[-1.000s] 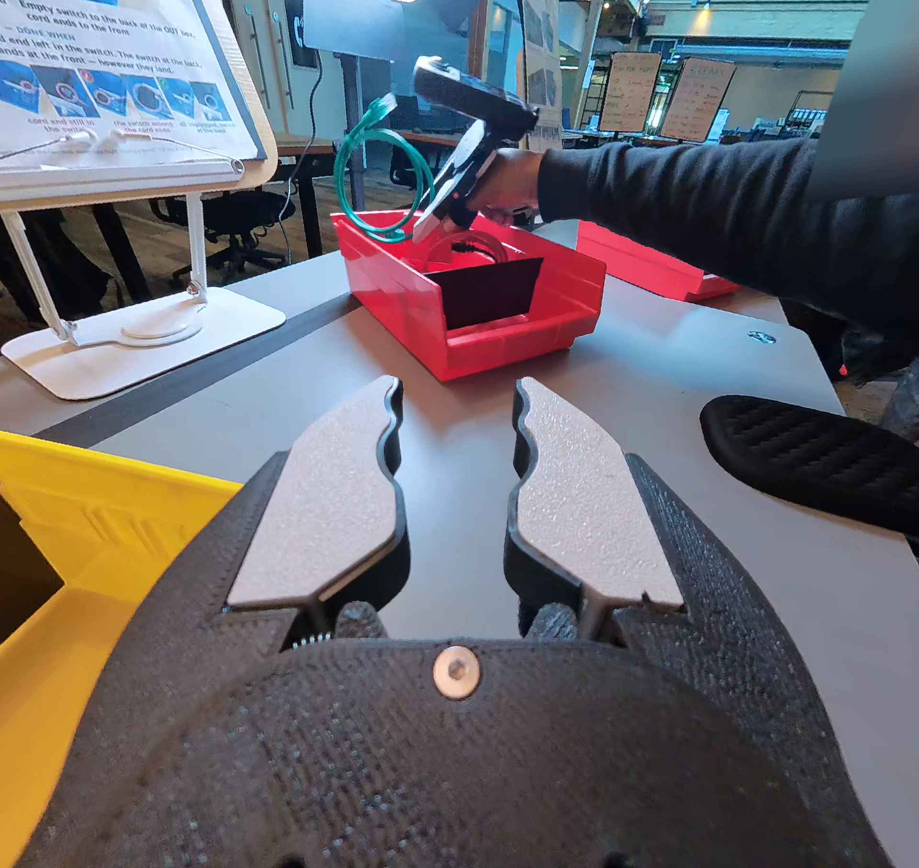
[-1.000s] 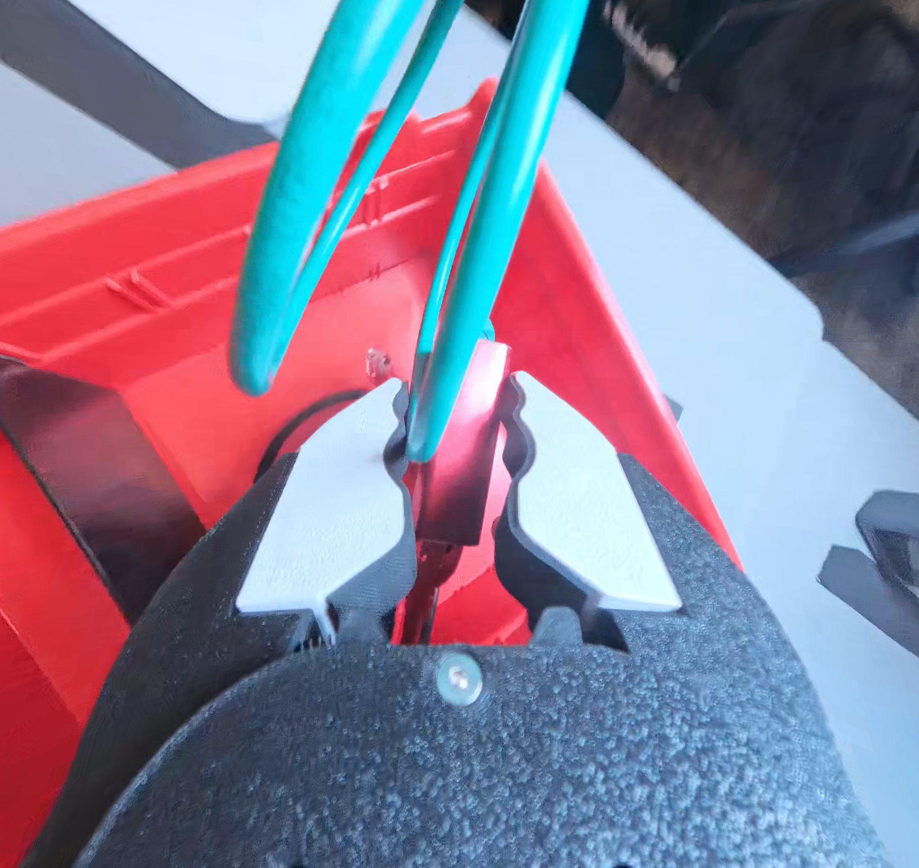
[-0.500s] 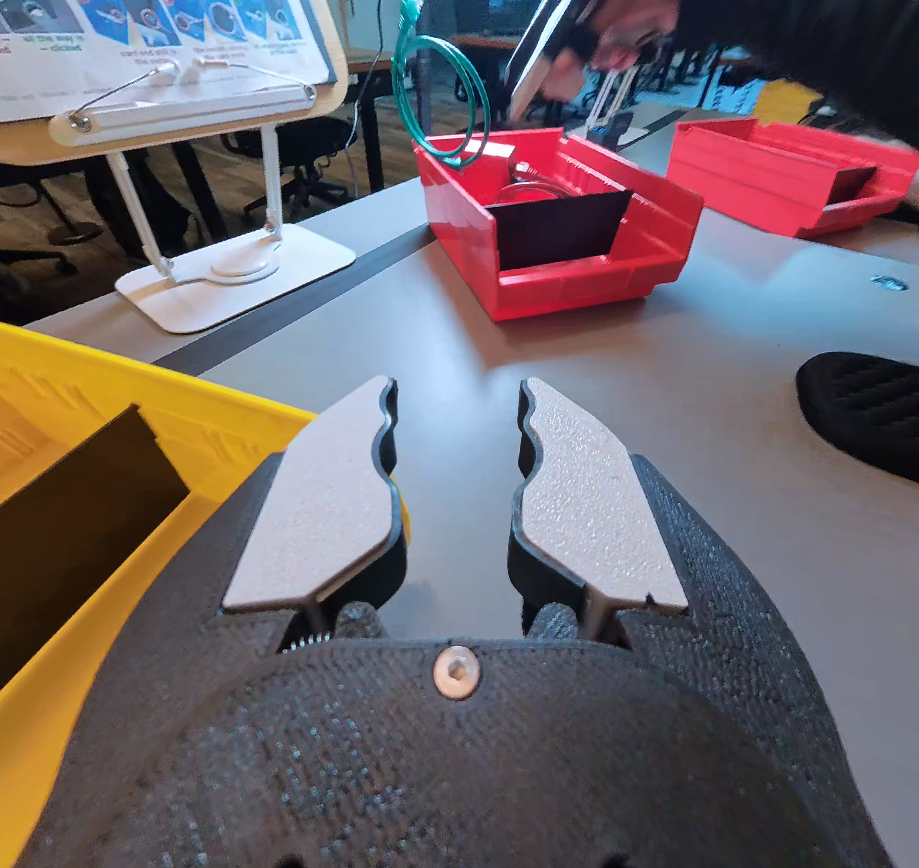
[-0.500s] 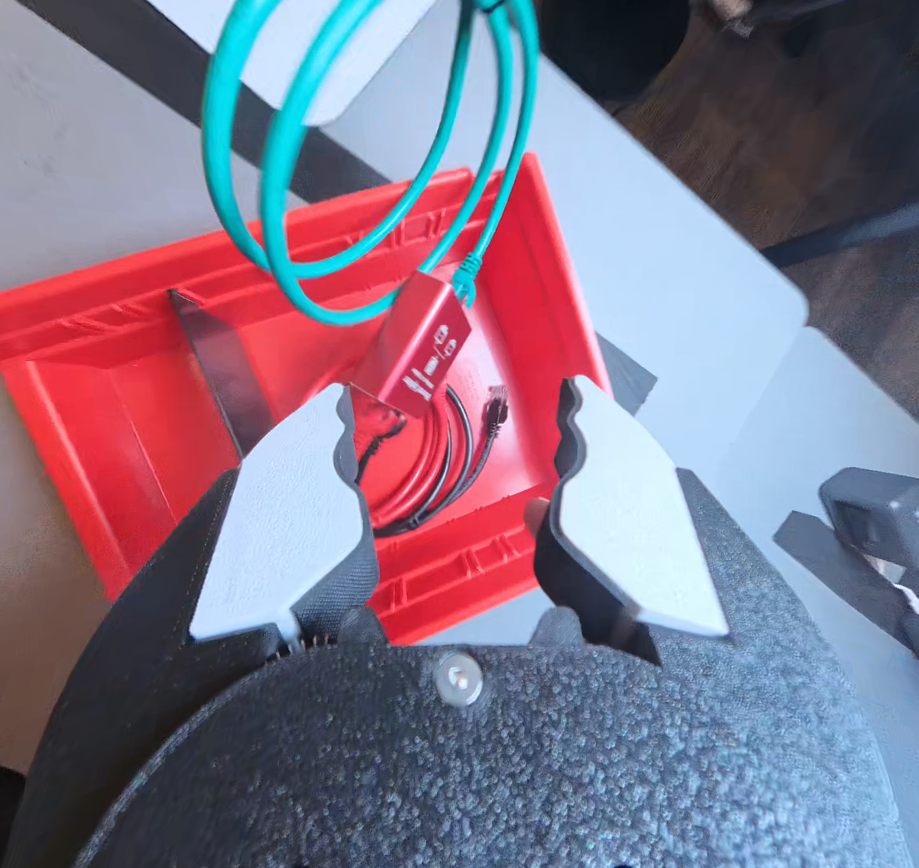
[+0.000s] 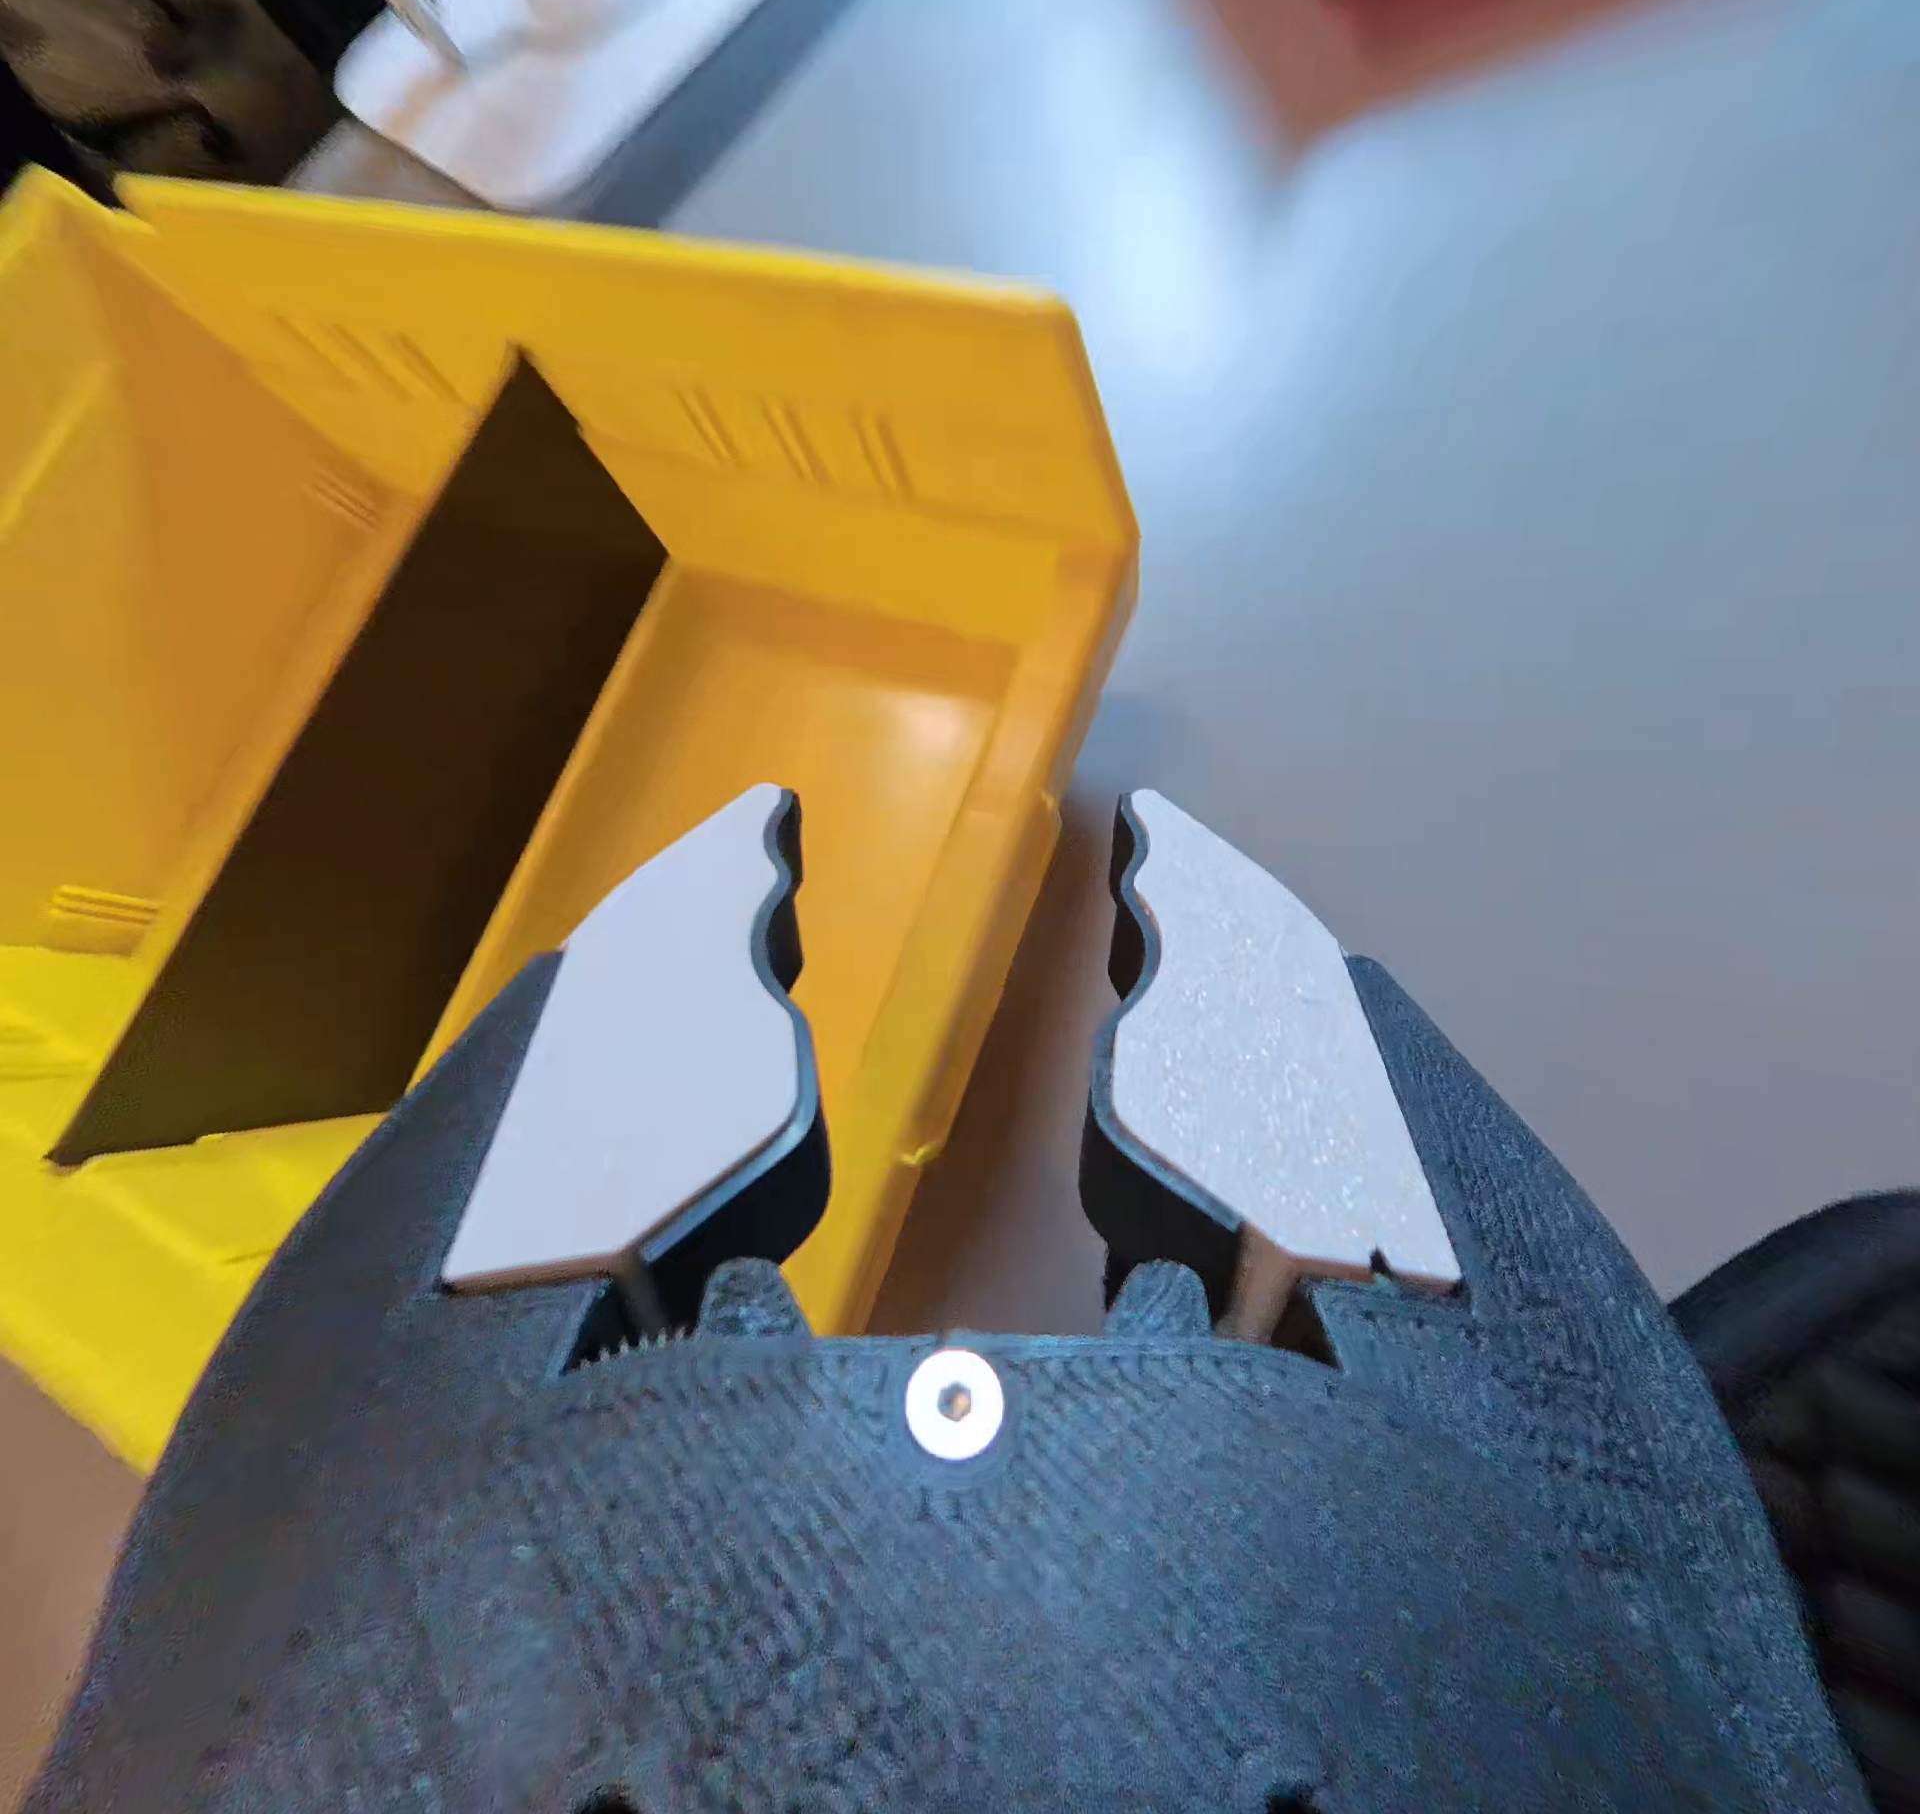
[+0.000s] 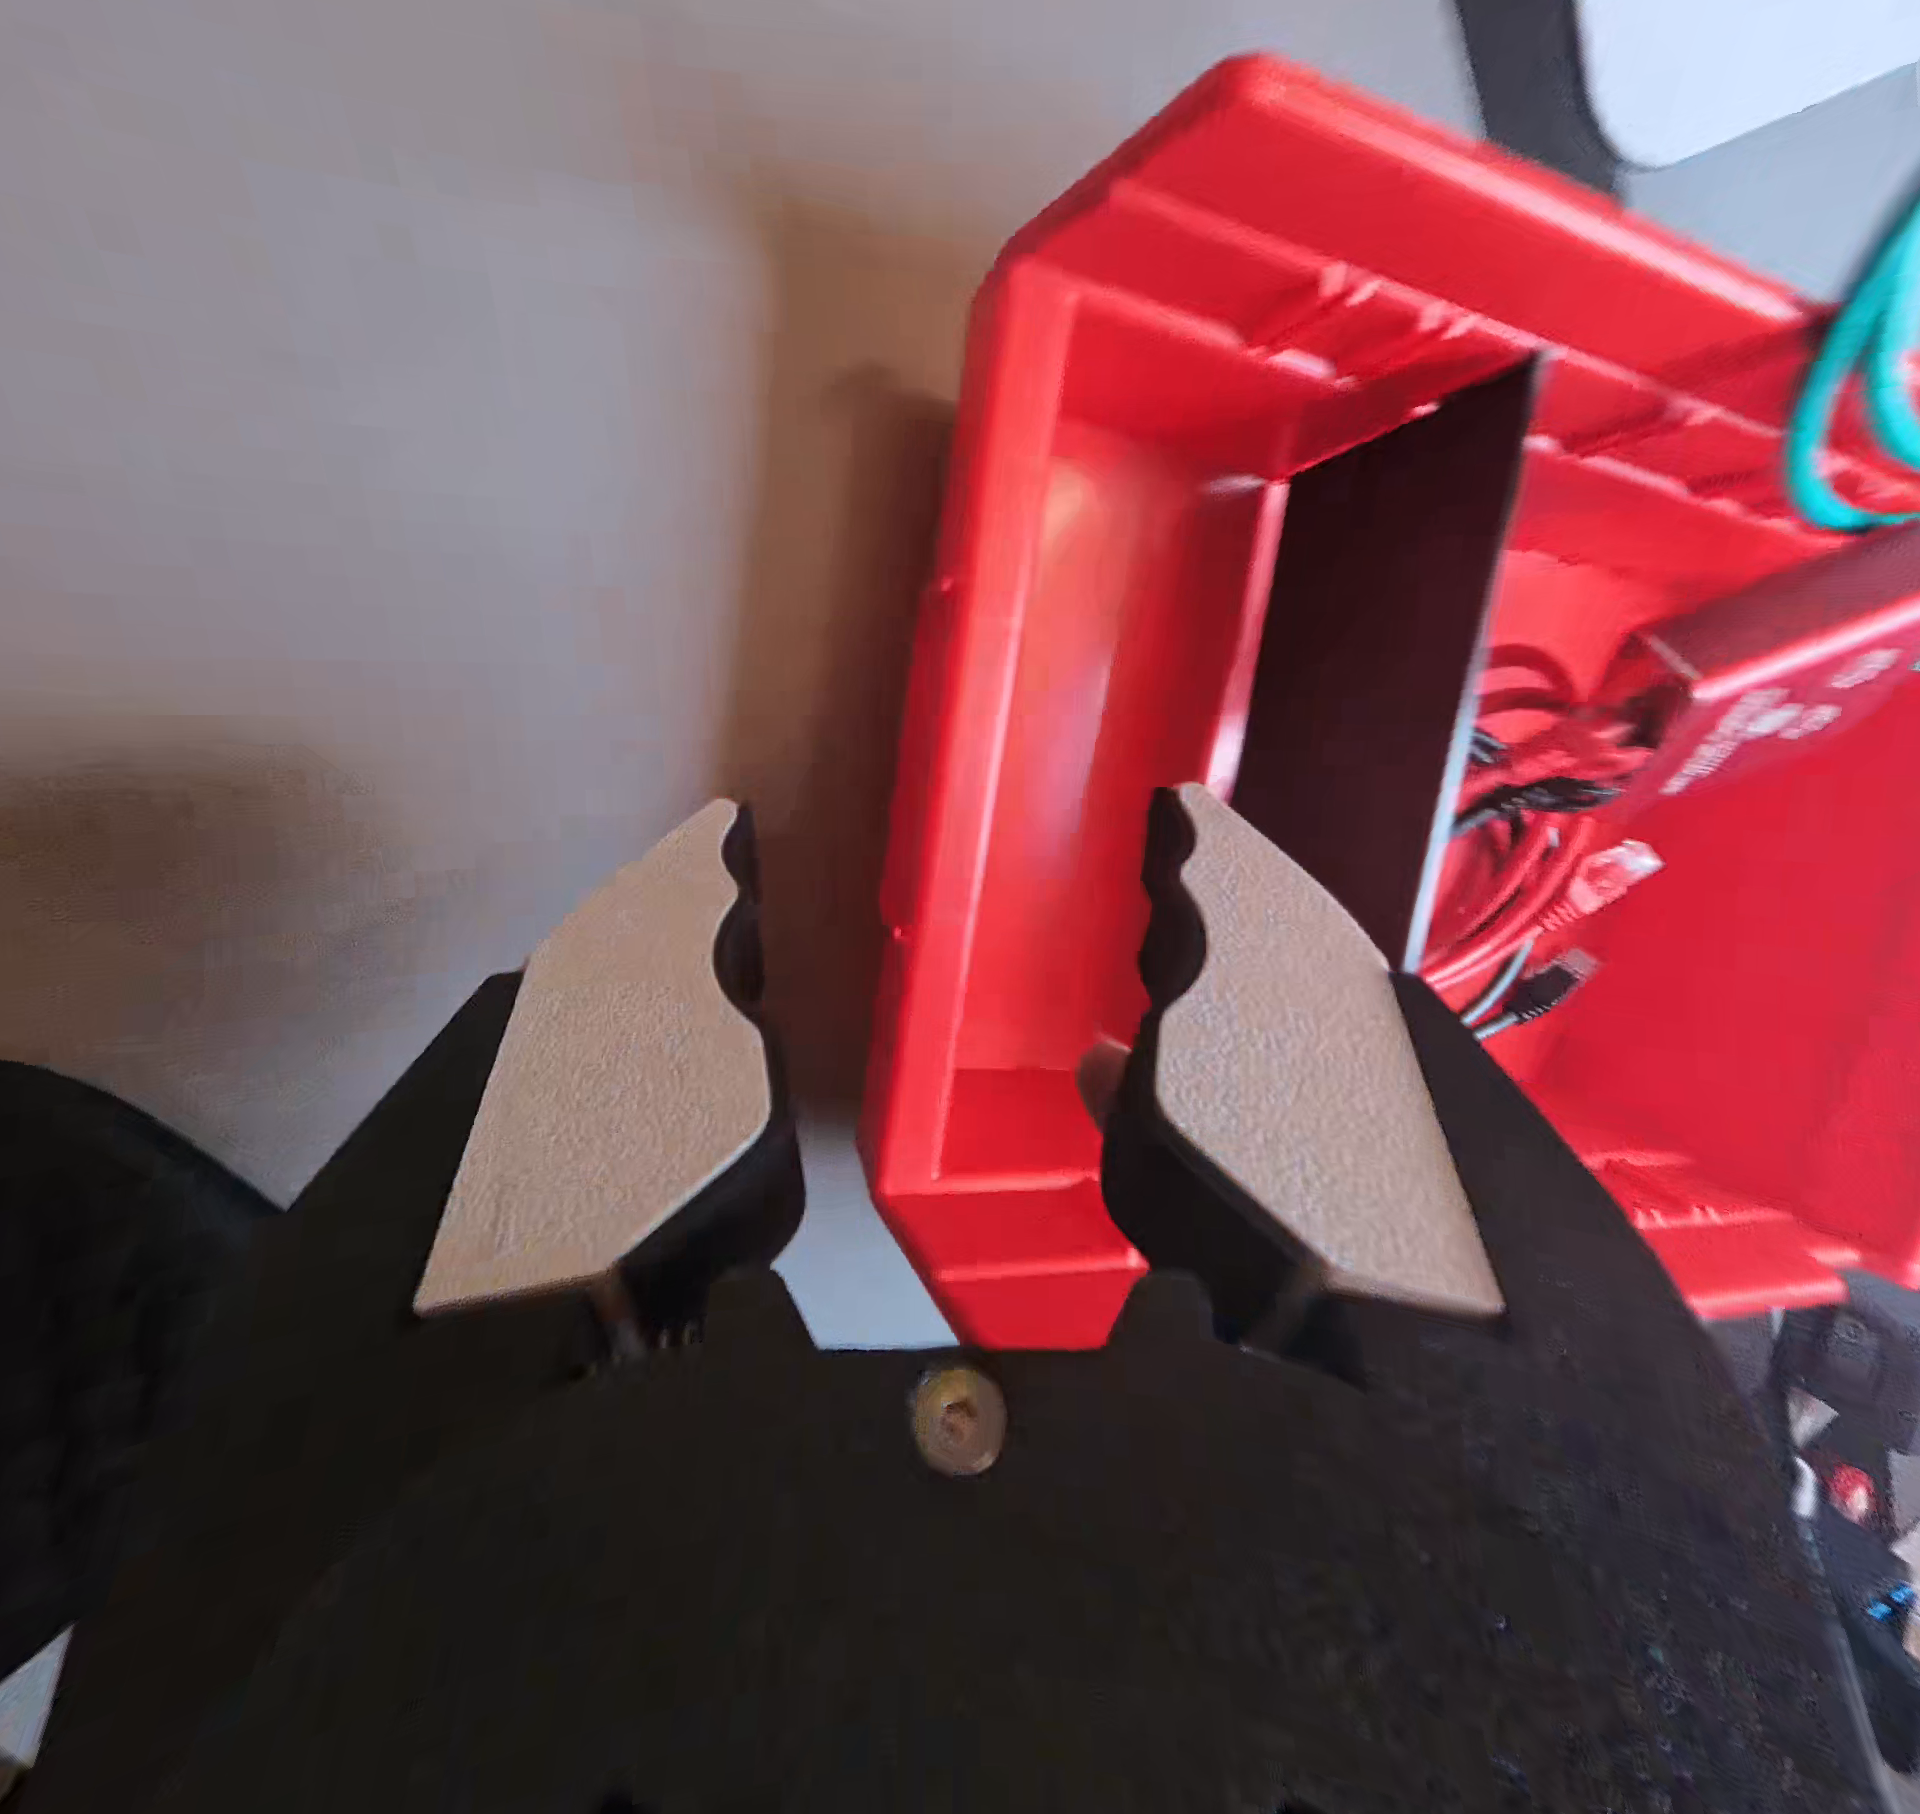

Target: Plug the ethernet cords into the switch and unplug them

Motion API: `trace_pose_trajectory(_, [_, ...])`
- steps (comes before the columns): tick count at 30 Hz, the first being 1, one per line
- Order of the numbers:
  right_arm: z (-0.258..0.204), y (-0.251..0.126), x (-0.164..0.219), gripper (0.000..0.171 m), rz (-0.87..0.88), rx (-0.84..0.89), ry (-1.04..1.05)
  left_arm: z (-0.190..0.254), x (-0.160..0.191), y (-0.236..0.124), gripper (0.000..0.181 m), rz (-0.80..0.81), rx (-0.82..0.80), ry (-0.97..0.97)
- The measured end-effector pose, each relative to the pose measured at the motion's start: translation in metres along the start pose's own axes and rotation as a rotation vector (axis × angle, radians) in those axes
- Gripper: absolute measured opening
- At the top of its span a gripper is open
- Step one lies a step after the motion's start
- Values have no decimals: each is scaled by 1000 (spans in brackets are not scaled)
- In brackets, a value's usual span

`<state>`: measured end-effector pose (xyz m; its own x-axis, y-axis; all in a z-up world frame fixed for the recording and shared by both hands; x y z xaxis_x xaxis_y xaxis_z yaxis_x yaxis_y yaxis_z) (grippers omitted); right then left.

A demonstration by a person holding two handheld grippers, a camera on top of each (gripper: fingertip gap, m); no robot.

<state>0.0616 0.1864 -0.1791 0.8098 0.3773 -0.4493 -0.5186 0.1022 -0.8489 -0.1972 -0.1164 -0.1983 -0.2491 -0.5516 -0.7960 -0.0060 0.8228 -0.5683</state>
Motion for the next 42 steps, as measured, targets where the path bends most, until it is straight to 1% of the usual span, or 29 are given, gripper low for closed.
trace_pose_trajectory(2, [-9,25,5,73,-90,-9,-28,7,11,10,60,-115,52,44])
trace_pose_trajectory(4, [-9,46,7,71,-150,-6,-51,6,20,20,57,-202,28,120])
trace_pose_trajectory(5, [-7,56,6,67,-166,-11,-61,6,26,25,55,-249,24,158])
trace_pose_trajectory(6, [-5,63,6,59,-173,-15,-72,4,31,31,49,-288,12,189])
trace_pose_trajectory(7, [-3,70,5,47,-172,-23,-89,2,35,36,38,-301,3,228])
trace_pose_trajectory(8, [-2,74,3,38,-158,-32,-110,4,36,41,33,-287,19,263])
trace_pose_trajectory(9, [0,77,2,32,-139,-22,-141,3,35,43,33,-270,12,284])
trace_pose_trajectory(12, [-2,75,5,31,-73,-32,-147,1,31,49,32,-262,0,303])
trace_pose_trajectory(14, [-8,70,11,28,-43,-24,-204,1,27,55,32,-253,-5,322])
trace_pose_trajectory(16, [-19,63,19,28,-21,-10,-288,3,21,62,32,-245,2,336])
trace_pose_trajectory(18, [-31,56,23,29,17,1,-329,6,13,72,32,-234,8,361])
trace_pose_trajectory(22, [-57,44,31,29,88,-1,-367,12,-4,93,32,-212,35,404])
trace_pose_trajectory(28, [-93,25,41,31,178,54,-365,19,-24,118,32,-185,83,465])
trace_pose_trajectory(31, [-110,10,42,34,280,66,-290,17,-28,125,32,-159,69,529])
trace_pose_trajectory(33, [-119,-6,41,34,378,94,-220,18,-30,124,32,-134,93,535])
trace_pose_trajectory(35, [-124,-25,40,41,489,150,-124,22,-29,122,32,-112,118,556])
trace_pose_trajectory(37, [-127,-46,45,48,596,181,18,29,-28,118,32,-94,146,582])
trace_pose_trajectory(39, [-124,-67,56,48,702,247,166,36,-28,114,31,-62,147,601])
trace_pose_trajectory(40, [-120,-77,67,48,738,298,244,40,-32,111,31,-15,137,593])
trace_pose_trajectory(42, [-110,-91,95,51,764,395,407,46,-49,96,35,85,119,511])
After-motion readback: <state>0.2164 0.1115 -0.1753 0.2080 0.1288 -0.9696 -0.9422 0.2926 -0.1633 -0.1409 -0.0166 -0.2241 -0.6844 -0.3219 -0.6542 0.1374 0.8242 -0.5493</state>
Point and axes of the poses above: each gripper's, where its closed fingertips meet, y out along the fingers, x out of its underside, z = x × y across the jaws, the point moved 5 cm from there along -y, back along the fingers, and after that the axes turned 7 degrees about z, right-handed, at the moved point
